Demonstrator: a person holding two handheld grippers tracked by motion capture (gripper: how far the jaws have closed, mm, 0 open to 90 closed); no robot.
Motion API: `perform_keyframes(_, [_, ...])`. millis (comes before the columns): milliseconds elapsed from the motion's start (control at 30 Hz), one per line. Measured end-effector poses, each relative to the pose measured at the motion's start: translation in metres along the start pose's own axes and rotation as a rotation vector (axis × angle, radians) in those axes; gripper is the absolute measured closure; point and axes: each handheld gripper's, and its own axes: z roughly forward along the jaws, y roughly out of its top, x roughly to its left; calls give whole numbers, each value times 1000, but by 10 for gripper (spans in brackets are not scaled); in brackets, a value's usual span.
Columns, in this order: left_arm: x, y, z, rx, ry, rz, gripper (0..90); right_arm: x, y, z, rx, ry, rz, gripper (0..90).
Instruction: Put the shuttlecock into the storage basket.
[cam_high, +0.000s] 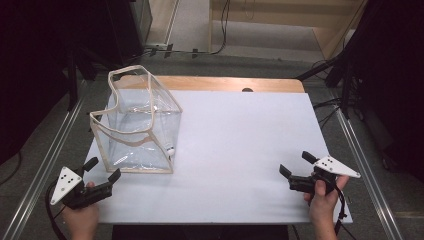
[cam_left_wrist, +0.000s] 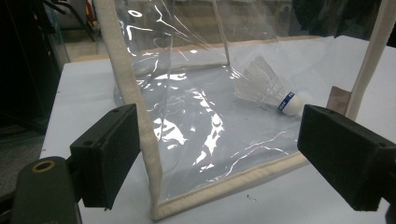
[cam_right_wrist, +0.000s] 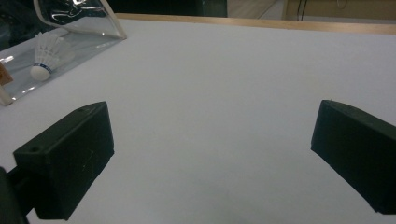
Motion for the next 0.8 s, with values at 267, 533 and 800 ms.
perform_keyframes(267, [1, 0, -2, -17, 4, -10, 138, -8, -5, -8, -11, -19, 8, 0])
perform_keyframes(533, [0, 0, -2, -15, 10, -2, 138, -18, -12, -16, -24, -31, 27, 0])
perform_keyframes(800, [0, 0, -2, -22, 7, -4, 138, -29, -19, -24, -60, -45, 47, 0])
